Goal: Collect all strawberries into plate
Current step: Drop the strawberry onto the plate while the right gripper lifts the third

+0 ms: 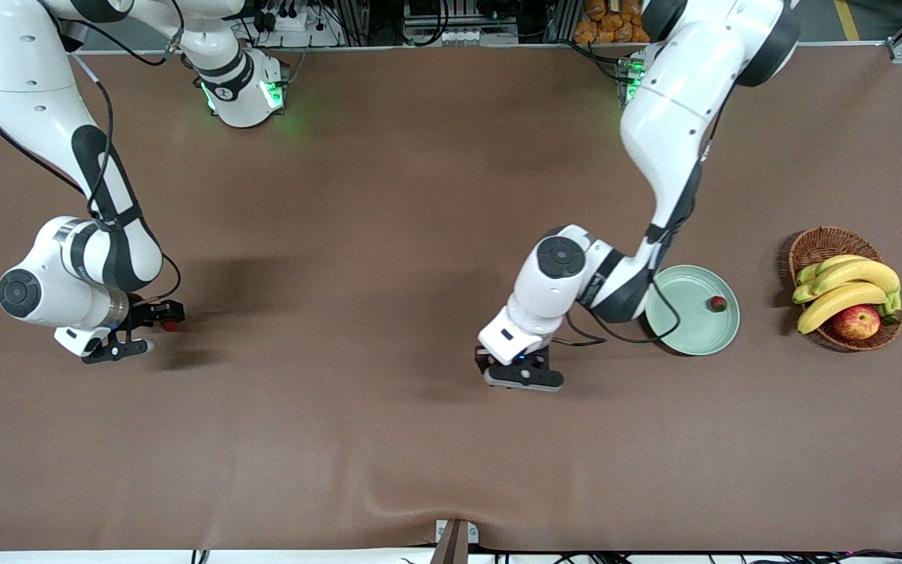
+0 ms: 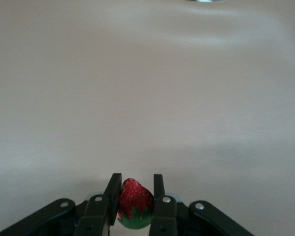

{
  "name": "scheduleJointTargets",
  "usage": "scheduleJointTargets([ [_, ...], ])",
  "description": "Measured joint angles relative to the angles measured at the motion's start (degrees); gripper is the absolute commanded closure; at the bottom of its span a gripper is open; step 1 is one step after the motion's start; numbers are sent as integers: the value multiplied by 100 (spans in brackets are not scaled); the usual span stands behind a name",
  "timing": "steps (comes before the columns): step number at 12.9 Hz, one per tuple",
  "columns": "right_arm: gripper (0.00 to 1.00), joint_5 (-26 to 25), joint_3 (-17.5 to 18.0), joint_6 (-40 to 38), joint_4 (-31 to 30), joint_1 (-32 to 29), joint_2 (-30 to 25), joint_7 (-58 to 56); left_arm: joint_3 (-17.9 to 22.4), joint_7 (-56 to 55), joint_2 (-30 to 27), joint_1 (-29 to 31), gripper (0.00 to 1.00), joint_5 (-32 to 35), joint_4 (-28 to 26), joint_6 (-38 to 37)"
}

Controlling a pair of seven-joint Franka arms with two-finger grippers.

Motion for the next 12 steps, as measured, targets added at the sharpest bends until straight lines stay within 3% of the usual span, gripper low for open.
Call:
scheduleJointTargets([
  [2, 100, 13, 6, 2, -1, 0, 6, 0, -3, 361, -477, 347, 100, 0, -732, -15],
  [7, 100, 14, 30, 31, 14, 4, 2, 0, -10, 686, -1412, 1173, 100, 0, -2182, -272],
  [12, 100, 14, 133, 67, 450, 598, -203, -7, -11, 793, -2132, 1582, 100, 1, -2475, -2029],
])
